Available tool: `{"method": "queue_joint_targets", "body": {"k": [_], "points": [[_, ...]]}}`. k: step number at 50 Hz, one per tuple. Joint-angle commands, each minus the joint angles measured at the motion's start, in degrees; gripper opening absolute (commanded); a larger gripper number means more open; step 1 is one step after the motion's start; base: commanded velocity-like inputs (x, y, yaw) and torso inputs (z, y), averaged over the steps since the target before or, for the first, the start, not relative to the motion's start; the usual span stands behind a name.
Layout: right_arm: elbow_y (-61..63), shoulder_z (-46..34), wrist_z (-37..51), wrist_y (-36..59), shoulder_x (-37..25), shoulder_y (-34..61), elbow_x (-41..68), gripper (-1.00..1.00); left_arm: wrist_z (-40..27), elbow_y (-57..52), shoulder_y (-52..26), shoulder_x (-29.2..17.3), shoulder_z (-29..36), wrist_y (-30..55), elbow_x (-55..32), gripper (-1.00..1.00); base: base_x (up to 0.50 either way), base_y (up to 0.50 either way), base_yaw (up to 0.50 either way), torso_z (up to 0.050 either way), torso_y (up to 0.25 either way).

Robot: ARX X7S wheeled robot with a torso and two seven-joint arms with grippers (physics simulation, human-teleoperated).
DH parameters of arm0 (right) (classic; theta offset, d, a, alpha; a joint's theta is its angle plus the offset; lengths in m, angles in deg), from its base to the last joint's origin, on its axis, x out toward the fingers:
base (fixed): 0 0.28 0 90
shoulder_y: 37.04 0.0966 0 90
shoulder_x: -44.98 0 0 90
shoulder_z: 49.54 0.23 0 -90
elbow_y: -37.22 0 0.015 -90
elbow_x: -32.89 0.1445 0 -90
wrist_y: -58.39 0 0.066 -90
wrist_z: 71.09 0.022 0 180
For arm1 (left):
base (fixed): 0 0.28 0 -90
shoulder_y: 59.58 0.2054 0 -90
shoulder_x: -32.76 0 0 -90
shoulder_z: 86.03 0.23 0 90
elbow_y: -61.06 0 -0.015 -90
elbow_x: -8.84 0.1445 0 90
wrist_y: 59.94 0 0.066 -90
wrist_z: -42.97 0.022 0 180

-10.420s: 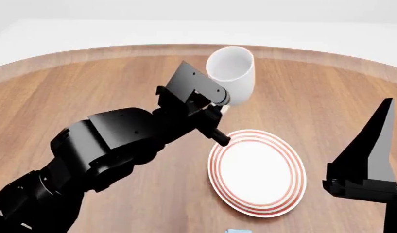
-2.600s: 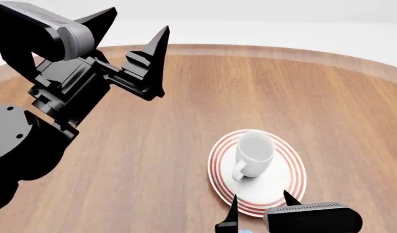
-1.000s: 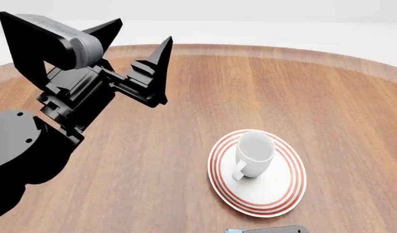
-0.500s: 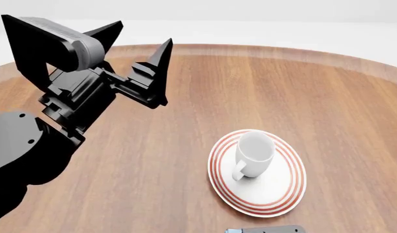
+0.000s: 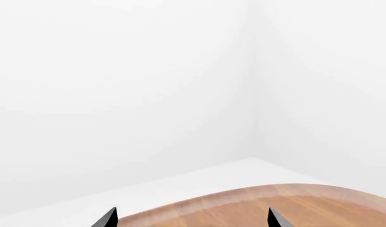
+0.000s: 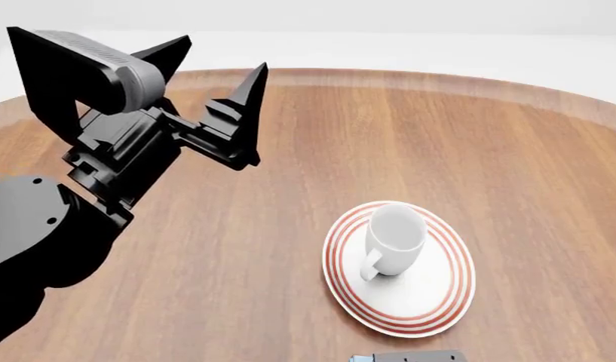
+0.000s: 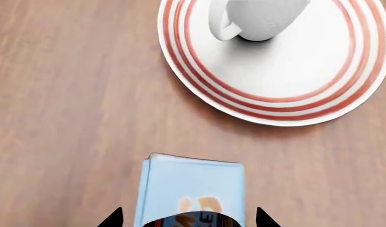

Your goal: Pick up the white mug and put it on the plate, and put the chocolate pudding to the right of the plate.

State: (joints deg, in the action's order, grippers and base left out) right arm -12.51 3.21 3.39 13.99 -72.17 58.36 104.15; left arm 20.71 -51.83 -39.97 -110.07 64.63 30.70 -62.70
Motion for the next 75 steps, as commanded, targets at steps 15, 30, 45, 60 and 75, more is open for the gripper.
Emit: {"method": "queue_joint_targets", "body": {"k": [15, 30, 45, 60, 75], "points": [[-1.82, -0.26, -3.95, -0.38, 1.1, 0.08, -2.62, -1.0, 1.21, 0.19, 0.37, 1.05, -1.49, -0.24, 0.7, 1.0, 0.0, 0.0, 0.0, 0.0, 0.0], [1.77, 0.87, -2.09, -0.47, 0.09, 1.07, -1.39, -1.0, 1.16, 0.04, 0.59, 0.88, -1.72, -0.26, 0.78, 1.0, 0.0, 0.0, 0.0, 0.0, 0.0], [19.68, 4.52, 9.03, -1.07, -5.1, 8.39, 10.96, -1.0, 0.92, -0.19, 0.64, 0.49, -2.12, -0.22, 0.47, 1.0, 0.0, 0.0, 0.0, 0.0, 0.0], [19.72, -77.28, 15.51, -60.62, -28.84, 70.38, -7.4, -1.0, 0.64, -0.82, 0.39, -0.4, -2.73, -0.07, 0.2, 1.0, 0.0, 0.0, 0.0, 0.0, 0.0], [19.72, -106.92, 15.52, -73.06, -35.12, 108.85, -9.78, -1.0, 0.5, -1.01, 0.27, -0.39, -3.03, 0.11, 0.11, 1.0, 0.0, 0.0, 0.0, 0.0, 0.0]]}}
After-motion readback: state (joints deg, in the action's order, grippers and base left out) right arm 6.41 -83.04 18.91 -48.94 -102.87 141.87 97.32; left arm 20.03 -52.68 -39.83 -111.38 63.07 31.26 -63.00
